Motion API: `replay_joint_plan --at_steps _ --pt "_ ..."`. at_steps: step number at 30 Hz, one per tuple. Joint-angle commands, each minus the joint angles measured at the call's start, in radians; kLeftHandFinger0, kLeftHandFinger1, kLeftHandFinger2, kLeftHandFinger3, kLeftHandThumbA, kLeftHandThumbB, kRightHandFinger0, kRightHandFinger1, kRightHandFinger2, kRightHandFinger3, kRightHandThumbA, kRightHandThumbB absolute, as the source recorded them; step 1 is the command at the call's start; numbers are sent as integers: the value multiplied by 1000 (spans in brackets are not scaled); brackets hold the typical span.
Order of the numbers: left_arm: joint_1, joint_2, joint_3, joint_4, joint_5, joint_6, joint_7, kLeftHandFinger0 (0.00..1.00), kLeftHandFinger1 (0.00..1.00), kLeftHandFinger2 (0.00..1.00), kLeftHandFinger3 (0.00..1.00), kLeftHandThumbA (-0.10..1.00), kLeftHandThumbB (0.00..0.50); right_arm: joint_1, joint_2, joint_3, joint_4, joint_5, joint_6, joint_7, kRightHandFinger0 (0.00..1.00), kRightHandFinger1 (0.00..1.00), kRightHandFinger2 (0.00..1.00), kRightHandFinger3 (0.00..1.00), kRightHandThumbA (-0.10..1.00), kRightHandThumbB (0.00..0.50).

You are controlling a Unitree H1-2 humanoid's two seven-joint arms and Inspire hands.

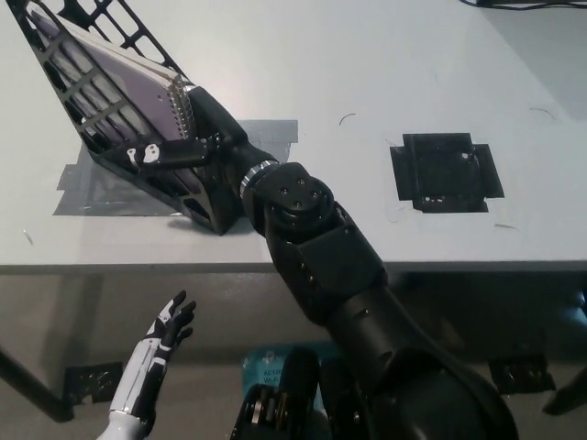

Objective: A shelf with a book inside it is placed on the center of the desk infront of the robot. The robot uses its right hand to grab the book, take it out and hand it to a person.

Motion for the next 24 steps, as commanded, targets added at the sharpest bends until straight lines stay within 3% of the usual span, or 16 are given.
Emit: replay_joint_plan --at_steps 1,3,4,5,6,7,8,9,10,13,15,16,19,21,24 --pt "-7 11 -6 -20 20 -13 -7 1000 1000 1000 1000 997 245 -71 30 -10 14 25 -71 24 1000 1000 1000 1000 981 266" --pt "-7 9 -5 -19 14 -12 -9 1000 1000 1000 1000 985 240 -73 28 -1 23 14 -90 24 1000 1000 1000 1000 983 255" --pt "-7 8 -4 -16 15 -18 -9 1000 1000 1000 1000 995 246 -77 23 17 37 -14 -114 5 1000 1000 1000 1000 955 211" --pt "-8 9 -4 -14 16 -21 -10 1000 1000 1000 1000 998 246 -80 22 23 43 -26 -117 -6 973 1000 1000 1000 934 203" --pt "-7 9 -5 -16 18 -21 -9 1000 1000 1000 1000 999 242 -86 23 21 55 -27 -119 -14 788 857 948 986 895 139" --pt "-8 11 -6 -13 27 -26 -7 1000 1000 1000 1000 1000 245 -93 18 35 64 -48 -112 -23 461 555 669 726 870 93" --pt "-21 16 -3 -13 18 -19 -14 1000 1000 1000 1000 1000 250 -107 10 46 73 -63 -111 -25 48 162 282 392 928 23" --pt "-24 16 -2 -14 14 -14 -16 1000 1000 1000 1000 1000 246 -110 7 53 70 -72 -102 -26 10 32 82 166 975 15" --pt "-30 15 -2 -17 13 -6 -17 1000 1000 1000 1000 1000 247 -112 2 65 63 -84 -94 -29 0 1 3 8 1000 2" --pt "-35 13 -4 -17 20 -3 -15 1000 1000 1000 1000 1000 235 -100 7 65 34 -85 -63 -46 0 0 0 0 1000 9" --pt "-34 16 -4 -16 24 -13 -13 1000 1000 1000 1000 1000 235 -90 14 60 11 -81 -37 -54 0 36 128 21 1000 8" --pt "-34 17 -4 -13 22 -20 -15 1000 1000 1000 1000 1000 227 -84 15 57 0 -78 -31 -58 0 112 290 127 1000 8" --pt "-34 20 -6 -16 24 -21 -17 1000 1000 1000 1000 1000 227 -77 15 56 -16 -81 -36 -71 2 238 471 320 1000 5" --pt "-32 16 -2 -21 0 -4 -25 1000 1000 1000 1000 1000 242 -78 15 44 -11 -69 -38 -76 6 244 460 368 1000 29" --pt "-39 17 -1 -14 -2 -10 -26 1000 1000 1000 1000 1000 248 -85 12 33 4 -55 -65 -66 0 190 375 313 1000 39"
